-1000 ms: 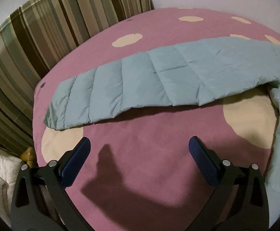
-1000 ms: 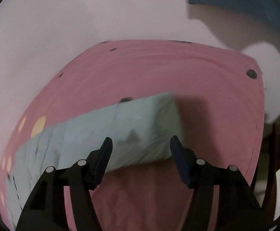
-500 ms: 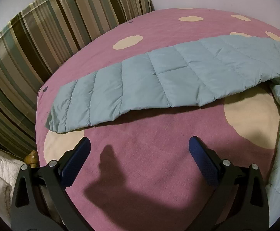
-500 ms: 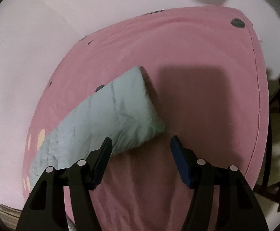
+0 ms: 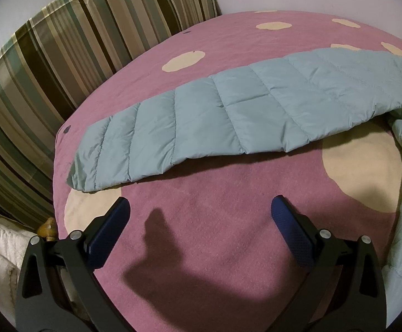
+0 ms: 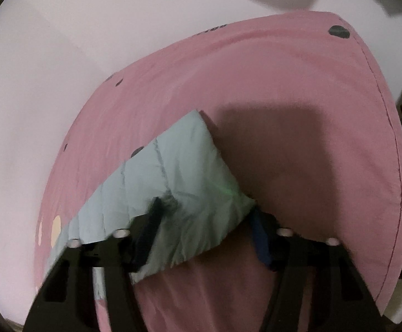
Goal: Fold large clothes
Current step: 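Grasp the jacket's side edge and sleeve with the right tool, lift, then fold the held side over the jacket body with the right tool, release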
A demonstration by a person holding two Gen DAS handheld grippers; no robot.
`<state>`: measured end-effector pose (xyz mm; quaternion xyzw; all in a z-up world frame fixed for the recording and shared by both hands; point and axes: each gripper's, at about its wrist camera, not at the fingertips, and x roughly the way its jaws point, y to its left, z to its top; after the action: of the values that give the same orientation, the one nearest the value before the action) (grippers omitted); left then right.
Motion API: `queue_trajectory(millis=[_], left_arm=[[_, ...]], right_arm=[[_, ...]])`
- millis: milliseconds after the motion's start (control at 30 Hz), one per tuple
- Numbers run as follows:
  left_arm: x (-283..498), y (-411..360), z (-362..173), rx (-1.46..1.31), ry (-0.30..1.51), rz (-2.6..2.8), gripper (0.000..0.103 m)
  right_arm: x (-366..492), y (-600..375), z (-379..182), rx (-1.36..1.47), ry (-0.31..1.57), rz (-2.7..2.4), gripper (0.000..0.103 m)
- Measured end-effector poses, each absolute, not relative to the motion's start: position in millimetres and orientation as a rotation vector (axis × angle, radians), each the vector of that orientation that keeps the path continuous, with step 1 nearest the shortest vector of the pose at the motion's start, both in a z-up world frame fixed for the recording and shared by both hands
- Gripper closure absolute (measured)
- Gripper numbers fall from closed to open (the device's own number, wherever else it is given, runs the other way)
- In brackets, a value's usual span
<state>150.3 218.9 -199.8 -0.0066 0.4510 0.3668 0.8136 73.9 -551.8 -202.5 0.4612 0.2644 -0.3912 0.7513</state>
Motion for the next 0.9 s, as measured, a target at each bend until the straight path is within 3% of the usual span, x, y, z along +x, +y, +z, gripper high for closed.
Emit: queue_trajectory(millis=[33, 67, 167, 533, 900], left_arm=[[150.7, 217.4, -199.7, -0.015, 0.962, 0.783, 0.002], [150.6, 218.0, -199.9, -0.016, 0.962, 0.782, 0.002], [150.9, 217.5, -200.0, -0.016, 0.962, 0.782, 0.002], [148.5, 218.6, -203.3, -0.007, 0.964, 0.785, 0.002], [148.2, 221.6, -202.5, -0.049, 0.964, 0.766, 0.002]], right_arm=[[75.3, -552.9, -203.3, 1.013, 0.564, -0.836, 0.077], [74.9, -553.6, -203.7, 1.019, 0.559, -0.822, 0.084], [78.0, -551.5, -196.0, 1.013, 0.530, -0.798, 0.092], [163.5, -432.5, -107.3, 0.630, 0.503, -0.484, 0.094], [271.0, -243.0, -84.6, 0.431, 0.588, -0.083, 0.094]])
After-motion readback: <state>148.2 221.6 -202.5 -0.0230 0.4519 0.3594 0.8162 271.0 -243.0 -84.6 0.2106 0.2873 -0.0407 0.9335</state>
